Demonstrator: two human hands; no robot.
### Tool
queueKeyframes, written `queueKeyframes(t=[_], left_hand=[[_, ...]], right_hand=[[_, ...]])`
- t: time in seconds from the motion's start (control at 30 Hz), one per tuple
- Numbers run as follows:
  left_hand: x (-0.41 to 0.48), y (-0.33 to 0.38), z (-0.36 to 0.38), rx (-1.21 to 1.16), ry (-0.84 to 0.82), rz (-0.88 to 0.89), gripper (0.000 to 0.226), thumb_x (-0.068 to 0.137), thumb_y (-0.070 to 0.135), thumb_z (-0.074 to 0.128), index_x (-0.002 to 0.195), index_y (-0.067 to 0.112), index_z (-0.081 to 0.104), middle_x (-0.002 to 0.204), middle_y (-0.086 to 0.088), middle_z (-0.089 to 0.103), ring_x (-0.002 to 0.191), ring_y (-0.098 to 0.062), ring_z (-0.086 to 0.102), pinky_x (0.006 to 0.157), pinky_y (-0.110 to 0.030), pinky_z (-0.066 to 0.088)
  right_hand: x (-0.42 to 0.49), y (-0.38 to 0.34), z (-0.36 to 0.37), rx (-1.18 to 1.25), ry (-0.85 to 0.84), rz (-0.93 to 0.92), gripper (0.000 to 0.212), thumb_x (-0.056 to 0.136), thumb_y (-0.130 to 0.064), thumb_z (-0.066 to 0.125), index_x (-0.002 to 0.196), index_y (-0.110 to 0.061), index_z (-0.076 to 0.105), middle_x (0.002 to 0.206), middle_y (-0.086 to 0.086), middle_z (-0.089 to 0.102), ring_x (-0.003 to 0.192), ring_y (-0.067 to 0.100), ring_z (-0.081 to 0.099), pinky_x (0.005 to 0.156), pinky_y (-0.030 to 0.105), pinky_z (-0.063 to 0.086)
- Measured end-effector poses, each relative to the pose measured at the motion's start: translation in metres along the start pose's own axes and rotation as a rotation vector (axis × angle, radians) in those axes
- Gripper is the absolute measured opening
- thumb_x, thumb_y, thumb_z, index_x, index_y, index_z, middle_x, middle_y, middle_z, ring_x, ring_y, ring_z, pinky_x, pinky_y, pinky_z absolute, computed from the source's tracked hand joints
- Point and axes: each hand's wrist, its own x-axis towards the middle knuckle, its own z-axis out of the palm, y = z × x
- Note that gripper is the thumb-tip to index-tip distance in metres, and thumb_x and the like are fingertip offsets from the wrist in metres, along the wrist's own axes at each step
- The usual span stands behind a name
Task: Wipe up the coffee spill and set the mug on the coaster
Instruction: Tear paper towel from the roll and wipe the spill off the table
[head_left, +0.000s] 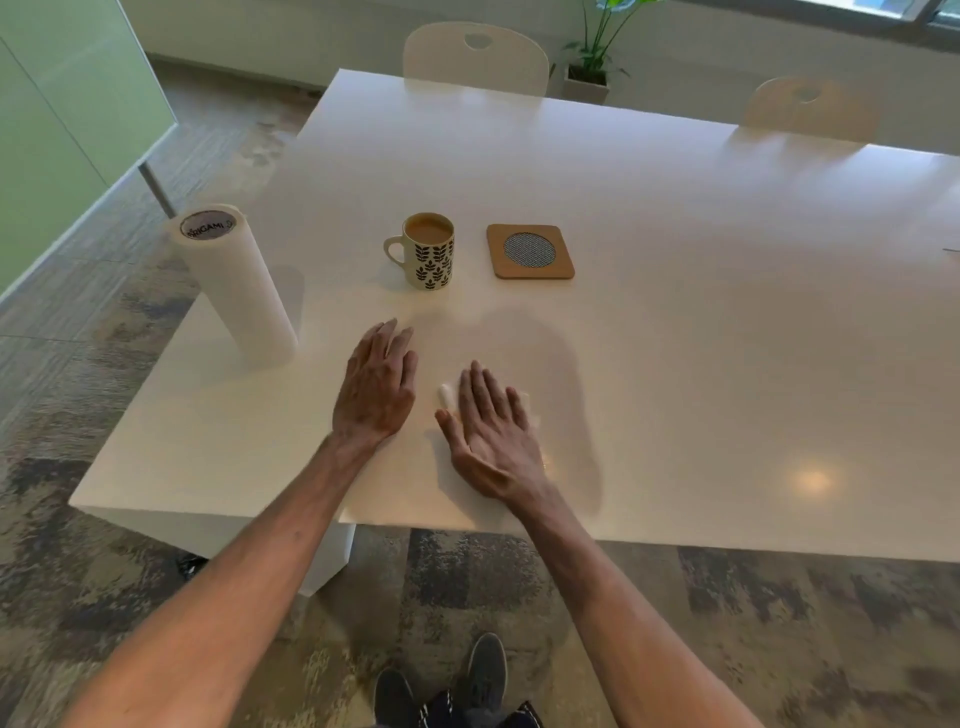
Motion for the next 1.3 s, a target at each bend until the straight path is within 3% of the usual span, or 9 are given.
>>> queueKeyframes(t=[0.1,0.23,0.37,0.57,0.7,0.8,0.97,1.07,1.3], left_hand=[[-0.002,-0.002,0.000,0.020,-0.011,-0.003,0.050,0.115,0.033,0.038,0.161,0.015,0.047,0.172,-0.011,0.040,0.160,-0.030,0.033,0.133,-0.046,0.027],[-0.004,-0.001,0.001,0.022,-0.013,0.006,0.050,0.115,0.032,0.038,0.161,0.015,0.048,0.173,-0.013,0.039,0.161,-0.031,0.032,0.134,-0.047,0.024],[-0.006,-0.004,0.004,0.003,-0.007,0.020,0.050,0.116,0.028,0.038,0.162,0.014,0.047,0.173,-0.015,0.038,0.163,-0.031,0.031,0.136,-0.046,0.020],[-0.006,-0.003,0.006,-0.012,-0.024,-0.014,0.053,0.116,0.031,0.034,0.166,0.013,0.041,0.176,-0.013,0.034,0.165,-0.028,0.027,0.137,-0.044,0.017],[-0.001,0.000,0.007,0.010,-0.032,-0.015,0.055,0.116,0.032,0.033,0.167,0.012,0.039,0.177,-0.011,0.033,0.165,-0.028,0.025,0.137,-0.044,0.017],[0.002,0.000,0.005,-0.009,-0.033,-0.033,0.054,0.116,0.032,0.033,0.166,0.014,0.041,0.176,-0.008,0.035,0.165,-0.025,0.026,0.136,-0.042,0.019],[0.003,-0.003,0.004,-0.023,-0.044,-0.039,0.054,0.116,0.034,0.031,0.166,0.016,0.041,0.176,-0.006,0.036,0.165,-0.022,0.026,0.136,-0.040,0.019],[0.001,0.000,0.004,0.011,-0.051,-0.039,0.057,0.117,0.042,0.029,0.168,0.018,0.040,0.177,-0.006,0.034,0.166,-0.022,0.025,0.136,-0.042,0.018],[-0.024,0.008,0.007,0.120,-0.102,-0.043,0.065,0.116,0.050,0.017,0.175,0.022,0.017,0.183,-0.002,0.012,0.170,-0.018,0.007,0.138,-0.043,0.005]], right_hand=[[-0.021,0.002,0.009,-0.013,0.015,-0.027,0.069,0.113,-0.054,0.006,0.169,-0.024,-0.022,0.176,-0.009,-0.033,0.162,0.005,-0.030,0.137,0.044,-0.012],[-0.052,0.026,0.014,-0.044,0.054,0.035,0.067,0.113,-0.055,0.002,0.168,-0.028,-0.026,0.174,-0.013,-0.037,0.160,0.003,-0.033,0.133,0.040,-0.018],[-0.065,0.069,0.000,-0.077,0.049,0.198,0.066,0.112,-0.054,-0.003,0.167,-0.027,-0.028,0.173,-0.008,-0.039,0.161,0.009,-0.032,0.134,0.045,-0.017],[-0.029,0.092,-0.023,-0.018,0.087,0.331,0.066,0.115,-0.049,0.004,0.170,-0.022,-0.020,0.176,-0.007,-0.033,0.163,0.009,-0.027,0.135,0.046,-0.016],[0.022,0.069,-0.033,0.036,0.063,0.283,0.068,0.114,-0.048,0.009,0.172,-0.021,-0.015,0.178,-0.006,-0.027,0.165,0.010,-0.022,0.135,0.047,-0.014],[0.047,0.029,-0.026,0.024,0.015,0.136,0.068,0.114,-0.048,0.009,0.172,-0.020,-0.015,0.178,-0.003,-0.027,0.166,0.014,-0.021,0.136,0.048,-0.013],[0.017,-0.011,0.006,-0.020,-0.009,-0.103,0.069,0.115,-0.051,0.008,0.172,-0.021,-0.015,0.179,-0.002,-0.026,0.165,0.013,-0.023,0.135,0.047,-0.015],[-0.012,-0.008,0.015,-0.052,0.000,-0.133,0.069,0.115,-0.051,0.011,0.172,-0.021,-0.014,0.180,-0.002,-0.023,0.166,0.012,-0.022,0.136,0.047,-0.012],[-0.059,0.018,0.016,-0.059,0.039,-0.107,0.069,0.114,-0.051,0.009,0.172,-0.023,-0.016,0.179,-0.006,-0.027,0.164,0.008,-0.026,0.136,0.045,-0.015]])
